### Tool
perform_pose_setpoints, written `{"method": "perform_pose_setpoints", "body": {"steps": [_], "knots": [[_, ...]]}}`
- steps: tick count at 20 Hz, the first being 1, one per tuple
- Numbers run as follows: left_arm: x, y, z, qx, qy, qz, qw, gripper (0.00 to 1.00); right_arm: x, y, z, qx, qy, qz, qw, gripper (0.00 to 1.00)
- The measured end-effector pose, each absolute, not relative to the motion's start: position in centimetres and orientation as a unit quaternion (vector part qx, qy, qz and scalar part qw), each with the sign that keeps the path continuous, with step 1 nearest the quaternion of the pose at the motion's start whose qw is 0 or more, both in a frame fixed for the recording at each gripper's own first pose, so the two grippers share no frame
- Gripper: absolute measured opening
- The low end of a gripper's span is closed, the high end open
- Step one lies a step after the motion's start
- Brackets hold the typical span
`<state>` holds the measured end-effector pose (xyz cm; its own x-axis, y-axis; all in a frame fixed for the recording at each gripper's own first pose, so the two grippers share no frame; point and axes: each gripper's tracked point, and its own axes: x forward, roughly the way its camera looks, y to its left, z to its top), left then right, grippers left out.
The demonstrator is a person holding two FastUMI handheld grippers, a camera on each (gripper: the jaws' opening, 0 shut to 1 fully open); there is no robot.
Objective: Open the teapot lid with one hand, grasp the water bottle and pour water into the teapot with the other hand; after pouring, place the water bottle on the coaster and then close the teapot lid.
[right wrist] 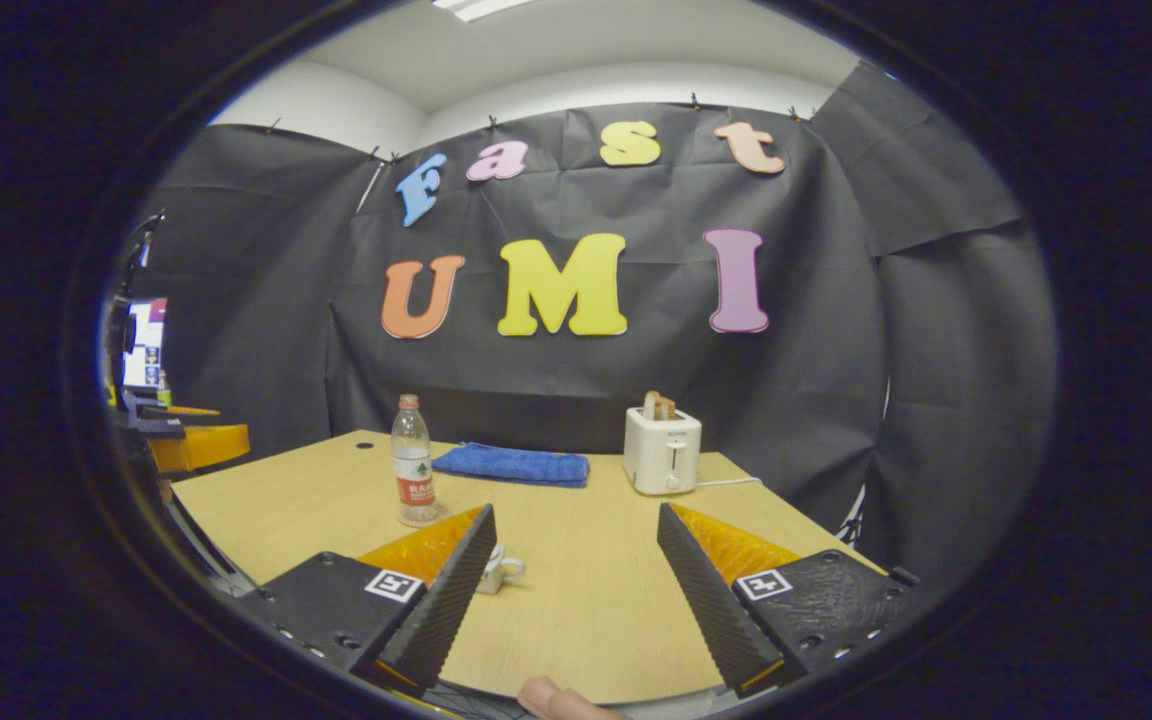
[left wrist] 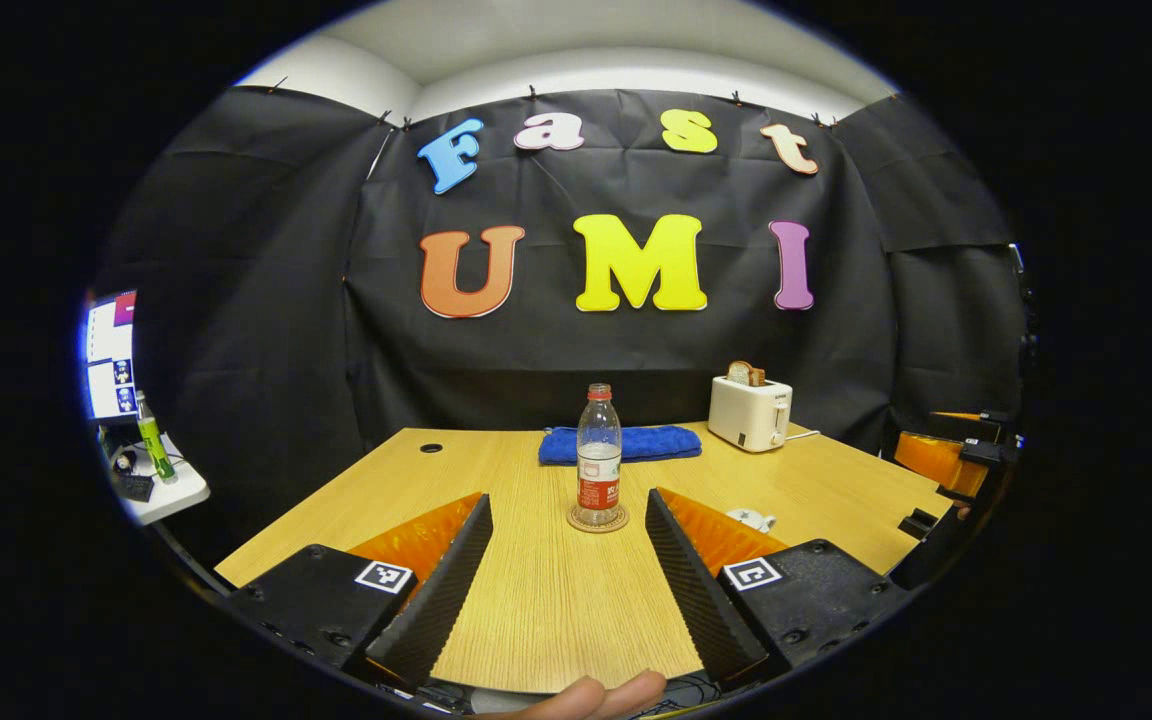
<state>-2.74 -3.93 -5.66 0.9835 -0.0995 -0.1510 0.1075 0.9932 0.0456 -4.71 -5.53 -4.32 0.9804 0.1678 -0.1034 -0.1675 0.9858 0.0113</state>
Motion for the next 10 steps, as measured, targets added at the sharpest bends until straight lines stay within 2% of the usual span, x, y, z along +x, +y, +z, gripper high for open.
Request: {"method": "perform_pose_setpoints", "body": {"steps": [2, 6, 10], "knots": [[-2.7, -3.9, -5.5, 0.026, 0.07, -0.042, 0.996, 0.97, -4.7, -6.5, -4.1, -0.021, 0.047, 0.073, 0.996, 0.96], [-3.3, -4.2, -5.5, 0.025, 0.069, -0.037, 0.997, 0.97, -5.5, -6.2, -3.0, 0.014, 0.036, 0.084, 0.996, 0.97], [-3.5, -4.9, -5.2, 0.036, 0.062, -0.04, 0.997, 0.96, -5.2, -7.4, -3.1, 0.019, 0.039, 0.071, 0.997, 0.95]]}}
